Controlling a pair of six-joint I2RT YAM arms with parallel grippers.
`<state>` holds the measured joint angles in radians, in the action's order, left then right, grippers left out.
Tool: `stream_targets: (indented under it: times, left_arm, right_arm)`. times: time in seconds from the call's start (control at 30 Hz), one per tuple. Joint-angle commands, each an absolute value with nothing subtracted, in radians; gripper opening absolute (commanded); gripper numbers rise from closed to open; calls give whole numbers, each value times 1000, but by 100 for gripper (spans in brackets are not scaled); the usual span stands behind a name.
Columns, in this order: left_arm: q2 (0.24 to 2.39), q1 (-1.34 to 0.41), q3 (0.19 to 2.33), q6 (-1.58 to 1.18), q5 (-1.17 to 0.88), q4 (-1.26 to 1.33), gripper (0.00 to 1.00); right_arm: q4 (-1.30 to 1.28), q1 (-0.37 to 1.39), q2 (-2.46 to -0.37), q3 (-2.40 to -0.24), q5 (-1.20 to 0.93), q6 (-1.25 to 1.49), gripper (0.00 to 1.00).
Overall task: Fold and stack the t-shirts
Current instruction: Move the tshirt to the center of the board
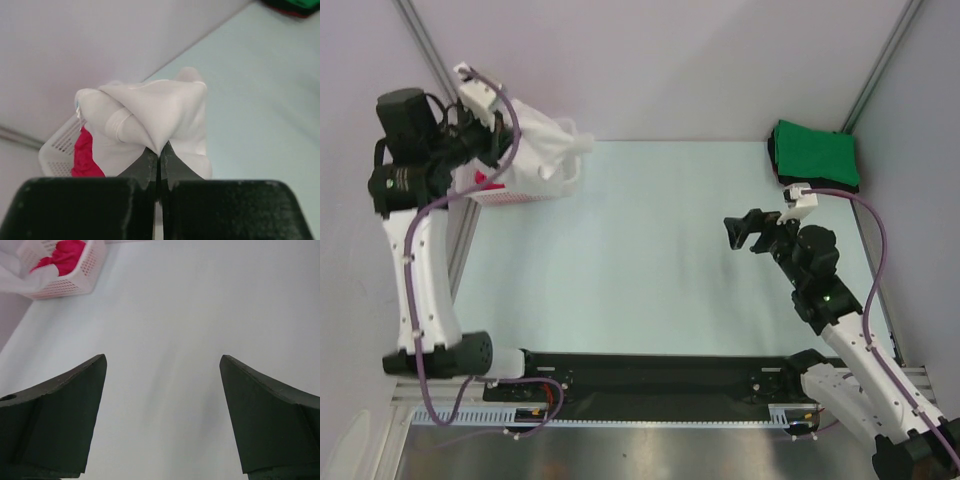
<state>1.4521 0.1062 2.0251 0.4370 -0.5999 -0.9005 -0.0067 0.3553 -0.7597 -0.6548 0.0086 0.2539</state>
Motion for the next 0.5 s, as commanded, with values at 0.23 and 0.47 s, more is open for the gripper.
stream_targets:
  times: [0.23, 0.47]
  left_arm:
    - [1198, 51, 1560, 740, -931, -959, 1]
    - [1428, -181, 1358, 699, -693, -749, 0]
  right_arm:
    - [24, 396, -749, -667, -120, 337, 100]
    - [12, 454, -824, -641, -49, 391, 100]
